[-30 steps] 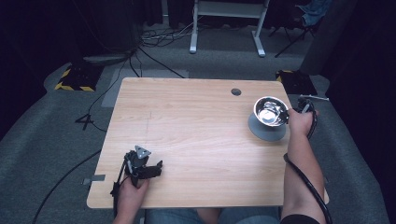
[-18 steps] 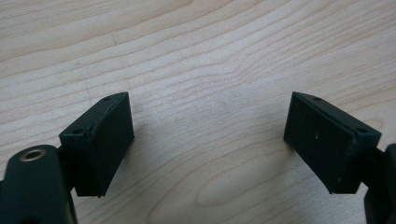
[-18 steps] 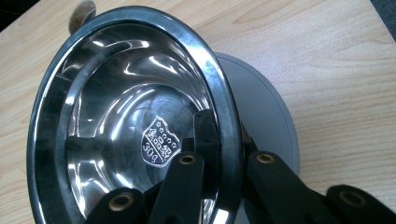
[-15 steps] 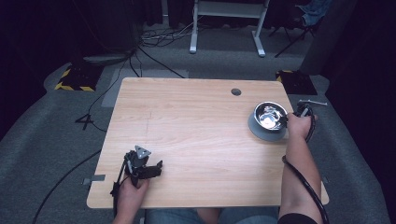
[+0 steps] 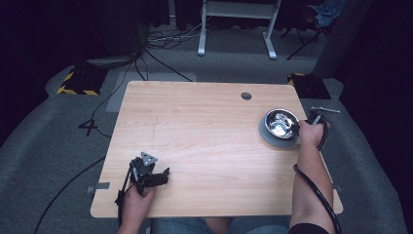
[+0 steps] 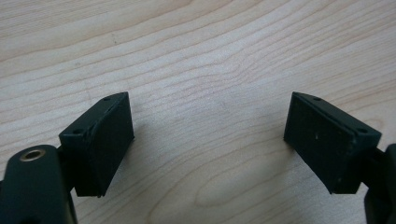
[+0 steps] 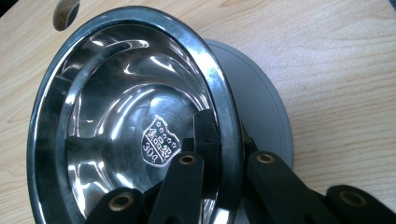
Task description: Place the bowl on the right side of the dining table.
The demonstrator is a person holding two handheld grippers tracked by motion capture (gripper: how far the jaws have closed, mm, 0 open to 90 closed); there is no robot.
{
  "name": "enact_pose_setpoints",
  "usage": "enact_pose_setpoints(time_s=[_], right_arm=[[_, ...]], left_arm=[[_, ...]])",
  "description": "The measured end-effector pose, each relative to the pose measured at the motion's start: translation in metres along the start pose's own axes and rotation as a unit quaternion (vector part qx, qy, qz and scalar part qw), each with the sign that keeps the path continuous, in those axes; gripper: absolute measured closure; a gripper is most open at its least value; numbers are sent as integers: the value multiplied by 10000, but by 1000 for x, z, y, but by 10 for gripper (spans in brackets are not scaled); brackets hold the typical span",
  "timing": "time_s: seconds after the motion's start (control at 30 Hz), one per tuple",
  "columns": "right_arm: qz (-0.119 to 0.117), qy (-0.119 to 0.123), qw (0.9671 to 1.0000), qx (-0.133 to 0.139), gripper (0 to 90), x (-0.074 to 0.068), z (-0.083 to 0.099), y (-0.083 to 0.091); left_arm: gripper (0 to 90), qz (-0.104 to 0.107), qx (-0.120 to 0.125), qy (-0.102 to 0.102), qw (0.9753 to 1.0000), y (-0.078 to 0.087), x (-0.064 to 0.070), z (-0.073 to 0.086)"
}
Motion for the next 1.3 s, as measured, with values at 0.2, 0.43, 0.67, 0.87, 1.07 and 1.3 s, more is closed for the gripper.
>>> enact_pose_setpoints(time_s=[0.2, 0.43, 0.67, 0.87, 1.07, 1.3], right_arm=[[4, -62, 10000, -32, 875, 3, 2, -3], [-14, -103, 9999, -15, 873, 4, 2, -3], [-26, -197, 9998, 16, 817, 5, 3, -4], [-131, -75, 9999, 77, 694, -1, 2, -5], [53, 185, 9995, 247, 613, -4, -1, 4], [93, 337, 9980, 535, 572, -6, -8, 21]], left_arm=[[159, 1, 0, 1, 10000, 0, 0, 0], [159, 1, -1, 0, 10000, 0, 0, 0], [159, 0, -1, 0, 10000, 0, 0, 0], [159, 2, 0, 1, 10000, 0, 0, 0], [159, 1, 0, 1, 10000, 0, 0, 0], [159, 2, 2, -1, 10000, 0, 0, 0]])
Point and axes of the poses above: each handheld gripper's, and its own axes: y roughly backward along the jaws, z roughly out of its underside, x roughly to its right, the point moved 7 cm from there along -y, roughly forward along the jaws, and after that the axes turned 10 degrees about -y, right-handed, at the moved point
